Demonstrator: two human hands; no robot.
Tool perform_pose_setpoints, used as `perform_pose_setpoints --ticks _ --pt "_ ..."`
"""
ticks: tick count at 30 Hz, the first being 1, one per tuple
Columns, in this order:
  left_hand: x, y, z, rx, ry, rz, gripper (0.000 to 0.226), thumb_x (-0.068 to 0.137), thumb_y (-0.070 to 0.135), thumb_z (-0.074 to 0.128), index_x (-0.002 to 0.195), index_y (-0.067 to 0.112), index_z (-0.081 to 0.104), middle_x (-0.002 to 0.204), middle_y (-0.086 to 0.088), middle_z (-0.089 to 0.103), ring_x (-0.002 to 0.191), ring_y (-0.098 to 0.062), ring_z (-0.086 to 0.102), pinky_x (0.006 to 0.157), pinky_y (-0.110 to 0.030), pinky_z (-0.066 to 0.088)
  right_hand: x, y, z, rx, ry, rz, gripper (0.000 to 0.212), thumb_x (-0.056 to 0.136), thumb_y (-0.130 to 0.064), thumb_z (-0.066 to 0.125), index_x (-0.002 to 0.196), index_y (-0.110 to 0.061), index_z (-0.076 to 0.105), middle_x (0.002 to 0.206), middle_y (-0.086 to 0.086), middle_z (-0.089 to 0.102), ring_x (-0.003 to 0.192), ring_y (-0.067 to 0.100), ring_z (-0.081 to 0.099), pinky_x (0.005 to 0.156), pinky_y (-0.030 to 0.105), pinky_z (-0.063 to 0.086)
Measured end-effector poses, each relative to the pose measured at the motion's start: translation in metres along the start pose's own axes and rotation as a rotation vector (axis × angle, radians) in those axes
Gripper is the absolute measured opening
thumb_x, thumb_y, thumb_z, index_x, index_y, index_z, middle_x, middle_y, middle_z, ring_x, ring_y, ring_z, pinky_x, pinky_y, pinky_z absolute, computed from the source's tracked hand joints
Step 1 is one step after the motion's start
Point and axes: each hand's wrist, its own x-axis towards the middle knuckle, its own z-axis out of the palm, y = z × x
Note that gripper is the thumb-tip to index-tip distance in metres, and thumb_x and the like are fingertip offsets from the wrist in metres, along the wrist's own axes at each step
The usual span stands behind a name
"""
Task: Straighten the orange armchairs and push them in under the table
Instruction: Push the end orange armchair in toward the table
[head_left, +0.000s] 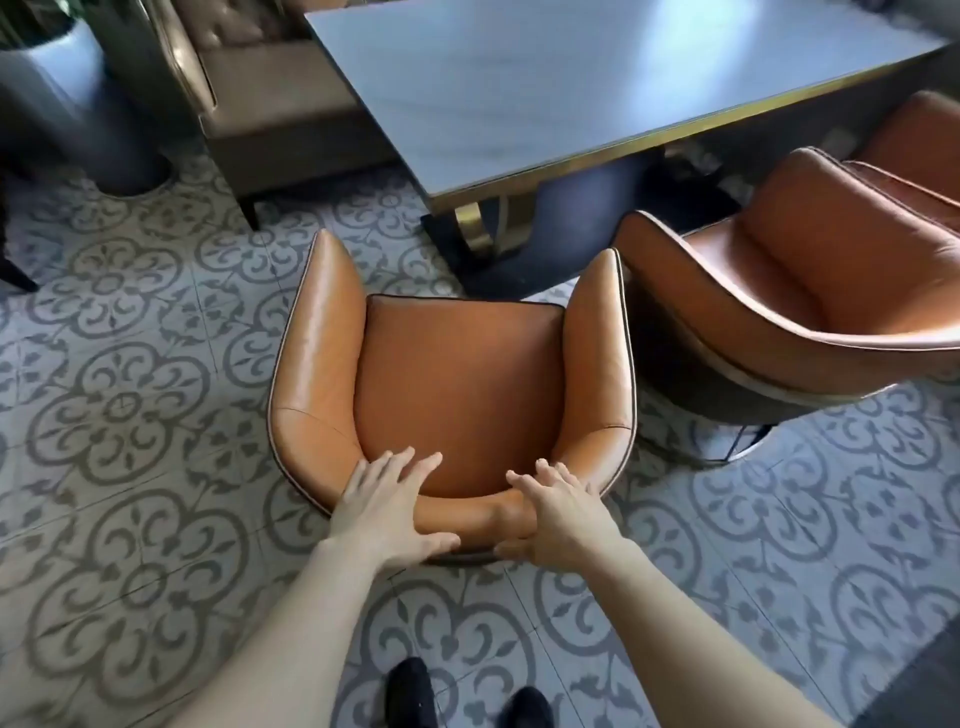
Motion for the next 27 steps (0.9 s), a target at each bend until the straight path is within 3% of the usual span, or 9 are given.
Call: perform_pose_setpoints --ticks 8,13,19,27 --pt "0.013 -0.001 0.032 0.074 -0.051 0.061 0.088 0.080 0.076 0.059 0.153 0.043 0.024 0.163 0.005 0.027 0.149 -0.019 0.021 0.124 -0.043 0.009 0.007 0.011 0.028 -0.087 0.045 -0.018 0.093 0.079 -0.051 0.080 0.154 -0.041 0.026 0.155 0.005 0.032 0.145 0.027 0.021 0.110 0.065 0.034" --pt "0.014 -0.004 0.037 0.059 0.024 0.072 0.083 0.078 0.075 0.064 0.149 0.044 0.032 0.154 0.013 0.040 0.144 -0.014 0.030 0.122 -0.040 0.014 0.011 0.010 0.033 -0.078 0.133 -0.018 0.078 0.082 -0.042 0.078 0.149 -0.041 0.037 0.135 0.001 0.047 0.131 0.025 0.034 0.095 0.055 0.045" --pt "0.013 -0.006 0.042 0.089 0.096 0.081 0.081 0.079 0.078 0.059 0.149 0.046 0.032 0.154 0.015 0.041 0.143 -0.012 0.032 0.120 -0.037 0.018 0.013 0.014 0.038 -0.106 0.134 -0.032 0.075 0.088 -0.038 0.074 0.151 -0.038 0.033 0.138 0.006 0.045 0.137 0.031 0.031 0.097 0.058 0.044" --pt "0.019 -0.006 0.040 0.081 0.094 0.072 0.085 0.077 0.078 0.060 0.150 0.045 0.033 0.156 0.016 0.039 0.145 -0.011 0.030 0.120 -0.036 0.019 0.019 0.017 0.029 -0.112 0.127 -0.068 0.073 0.088 -0.039 0.074 0.150 -0.034 0.037 0.132 0.005 0.047 0.129 0.029 0.034 0.093 0.055 0.046"
